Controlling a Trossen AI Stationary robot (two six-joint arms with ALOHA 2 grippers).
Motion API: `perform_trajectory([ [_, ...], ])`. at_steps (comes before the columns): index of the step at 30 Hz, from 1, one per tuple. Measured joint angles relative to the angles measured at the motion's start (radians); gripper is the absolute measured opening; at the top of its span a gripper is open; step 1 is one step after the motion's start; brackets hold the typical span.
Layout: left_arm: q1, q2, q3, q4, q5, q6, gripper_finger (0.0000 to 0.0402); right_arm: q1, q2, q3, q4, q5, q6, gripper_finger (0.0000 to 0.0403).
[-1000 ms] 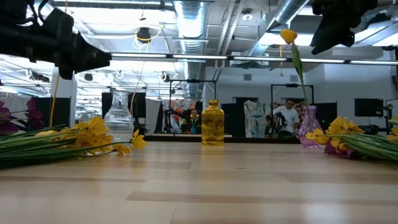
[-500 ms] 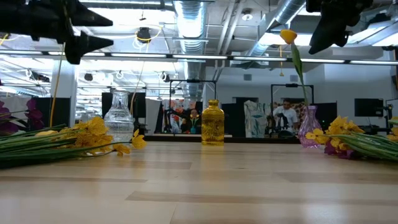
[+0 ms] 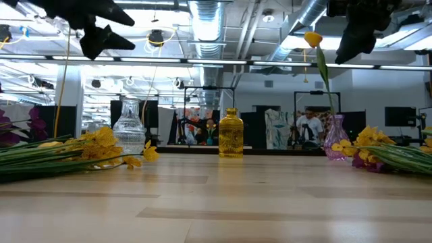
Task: Sort flowers into vase by color
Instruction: Put the left yellow flowers into the transparent vase
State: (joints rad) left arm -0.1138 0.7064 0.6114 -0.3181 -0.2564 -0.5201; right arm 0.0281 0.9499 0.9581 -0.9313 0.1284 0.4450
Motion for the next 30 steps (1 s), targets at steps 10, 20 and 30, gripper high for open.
perform_trajectory([
  [10,-0.099,0.233,0.137,-0.121,0.259,-0.313,0.026,0.063,0.053,0.0,0.041,0.001,0.0,0.0185],
  [20,-0.183,0.391,0.14,-0.188,0.505,-0.753,0.026,0.091,0.073,0.0,0.057,0.004,0.0,0.0185],
  [30,-0.234,0.513,0.14,-0.189,0.522,-0.942,0.026,0.09,0.086,0.0,0.058,0.004,-0.006,0.0185],
])
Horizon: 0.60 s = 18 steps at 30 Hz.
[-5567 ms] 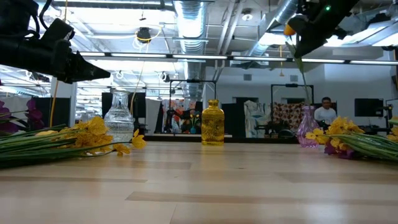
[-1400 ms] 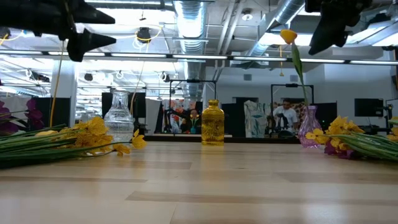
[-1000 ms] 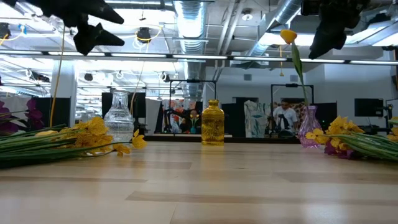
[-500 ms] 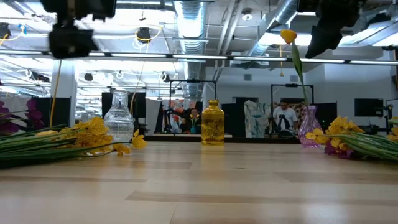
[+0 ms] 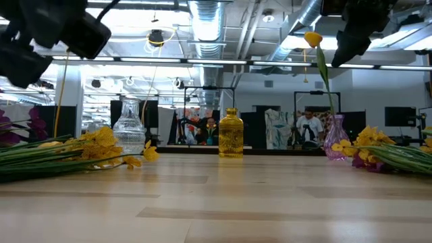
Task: Sort flowers into vase by color
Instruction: Put the left yellow flowers into the transparent vase
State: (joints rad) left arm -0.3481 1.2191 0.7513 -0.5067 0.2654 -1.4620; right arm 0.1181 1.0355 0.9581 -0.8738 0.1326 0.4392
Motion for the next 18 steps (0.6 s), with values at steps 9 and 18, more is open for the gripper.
perform_trajectory([
  [9,0.0,0.129,0.0,0.052,-0.001,-0.025,0.026,0.0,-0.001,0.0,0.0,0.0,-0.002,0.0185],
  [18,0.0,0.249,0.0,0.134,0.03,-0.064,0.026,0.0,-0.001,0.0,0.0,0.0,-0.002,0.0185],
])
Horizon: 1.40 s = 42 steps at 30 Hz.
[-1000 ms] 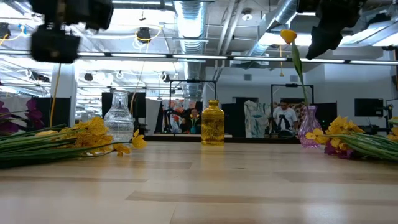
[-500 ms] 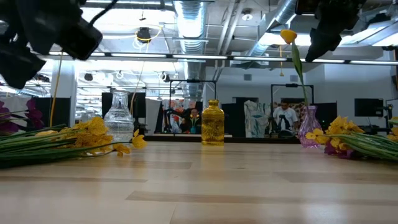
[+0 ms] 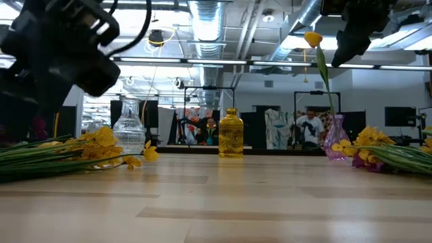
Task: Sort flowers into vase by color
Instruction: Put the left yellow flowers into the transparent vase
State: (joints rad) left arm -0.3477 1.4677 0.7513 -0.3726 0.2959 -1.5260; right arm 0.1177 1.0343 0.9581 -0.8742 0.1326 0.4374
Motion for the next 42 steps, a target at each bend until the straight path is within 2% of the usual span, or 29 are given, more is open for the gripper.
perform_trajectory([
  [6,0.0,0.041,0.0,0.043,0.005,-0.002,0.026,0.0,0.0,0.0,0.0,0.0,0.0,0.0185],
  [15,-0.001,0.049,0.0,0.053,-0.072,-0.043,0.026,0.0,0.0,0.0,0.0,0.0,0.0,0.0185],
  [30,-0.009,0.151,0.001,0.173,-0.043,-0.036,0.0257,0.0,0.0,0.0,0.0,-0.001,0.0,0.0185],
  [35,-0.01,0.151,0.001,0.159,-0.062,-0.048,0.0225,0.0,0.0,0.0,0.0,-0.001,0.0,0.0185],
  [42,-0.01,0.153,0.0,0.142,-0.072,-0.057,0.0149,0.0,0.0,0.0,0.0,-0.001,0.0,0.0185],
])
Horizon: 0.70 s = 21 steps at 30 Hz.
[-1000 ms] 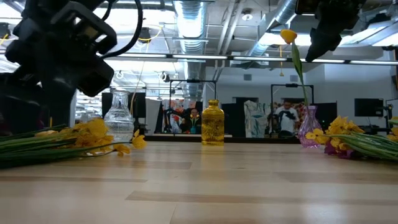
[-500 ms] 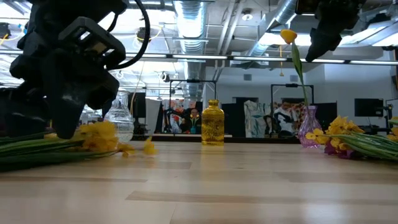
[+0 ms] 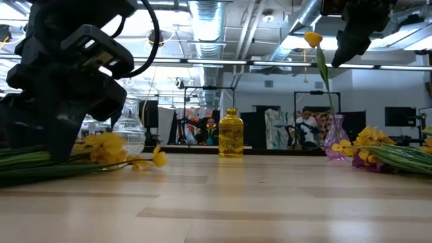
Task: Sort flowers into vase by color
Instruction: Put the left yellow flowers into the transparent vase
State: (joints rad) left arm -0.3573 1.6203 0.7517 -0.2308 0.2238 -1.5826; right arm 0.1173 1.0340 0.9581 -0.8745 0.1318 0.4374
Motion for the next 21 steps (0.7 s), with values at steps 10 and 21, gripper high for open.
perform_trajectory([
  [10,0.0,0.002,-0.002,0.001,-0.01,0.005,0.0039,0.0,0.0,0.0,0.0,0.0,0.0,0.0185],
  [21,0.001,-0.015,-0.002,0.085,-0.02,0.092,0.0005,0.0,0.0,0.0,0.0,0.0,0.0,0.0185],
])
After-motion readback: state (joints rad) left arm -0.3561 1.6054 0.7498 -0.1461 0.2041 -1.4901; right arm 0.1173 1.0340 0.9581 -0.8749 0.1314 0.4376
